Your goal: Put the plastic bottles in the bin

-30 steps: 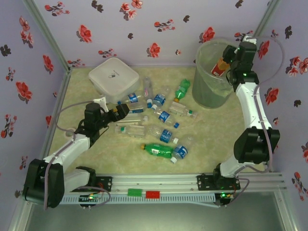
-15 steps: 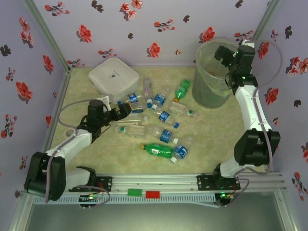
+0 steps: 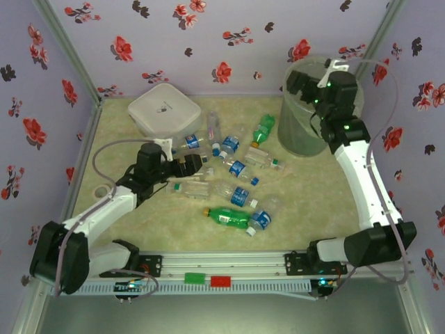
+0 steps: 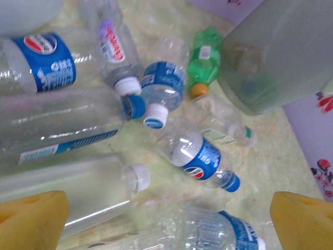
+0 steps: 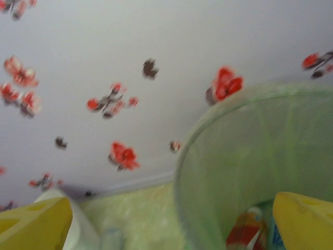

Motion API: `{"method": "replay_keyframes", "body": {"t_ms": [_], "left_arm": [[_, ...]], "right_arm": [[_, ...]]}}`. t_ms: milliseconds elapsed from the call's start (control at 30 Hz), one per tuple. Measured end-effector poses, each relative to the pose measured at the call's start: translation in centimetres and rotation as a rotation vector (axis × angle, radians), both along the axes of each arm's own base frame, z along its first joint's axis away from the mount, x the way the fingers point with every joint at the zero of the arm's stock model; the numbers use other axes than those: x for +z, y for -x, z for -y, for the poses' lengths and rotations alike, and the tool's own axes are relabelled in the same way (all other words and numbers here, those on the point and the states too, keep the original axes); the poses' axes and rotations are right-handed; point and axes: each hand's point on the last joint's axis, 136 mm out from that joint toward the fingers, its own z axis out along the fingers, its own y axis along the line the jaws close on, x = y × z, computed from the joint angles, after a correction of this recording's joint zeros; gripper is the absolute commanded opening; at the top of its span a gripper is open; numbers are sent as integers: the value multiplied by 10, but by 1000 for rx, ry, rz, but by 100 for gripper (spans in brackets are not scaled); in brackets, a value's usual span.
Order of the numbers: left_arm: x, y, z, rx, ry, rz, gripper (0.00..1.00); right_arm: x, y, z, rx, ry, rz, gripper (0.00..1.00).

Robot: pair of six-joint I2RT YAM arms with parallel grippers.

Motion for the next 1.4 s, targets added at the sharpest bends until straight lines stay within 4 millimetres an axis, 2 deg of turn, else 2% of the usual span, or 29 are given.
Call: {"method": "replay_keyframes", "body": {"t_ms": [100, 200, 267, 400, 500, 700, 833, 1000, 1167, 1400], "left_arm": [[21, 5, -7, 22, 23, 69, 100], [30, 11, -17, 50, 40, 112, 100], [27, 11, -25, 78, 50, 115, 100], [10, 7, -46, 158, 58, 80, 100], [0, 3, -58, 206, 60, 55, 100], [-7, 0, -62, 226, 58, 30, 100], [-12, 2, -63, 229, 57, 17, 100], [-31, 8, -65, 240, 57, -30, 100], [-37, 6, -64, 249, 70, -50, 100], [-47, 4, -59, 247, 79, -85, 100]], "right_arm": [[-31, 19, -32, 64, 17, -88, 100], [-71, 42, -62, 117, 37, -206, 100], [-99, 61, -80, 144, 52, -288, 100], [-154, 102, -110, 185, 65, -453, 100], [-186, 125, -119, 171, 68, -551, 100], [-240, 165, -117, 70, 138, -688, 100], [-268, 195, -109, 9, 169, -763, 100], [-301, 232, -91, -56, 166, -850, 100], [-319, 249, -66, -120, 95, -865, 90], [-345, 252, -62, -151, -45, -853, 86]]}}
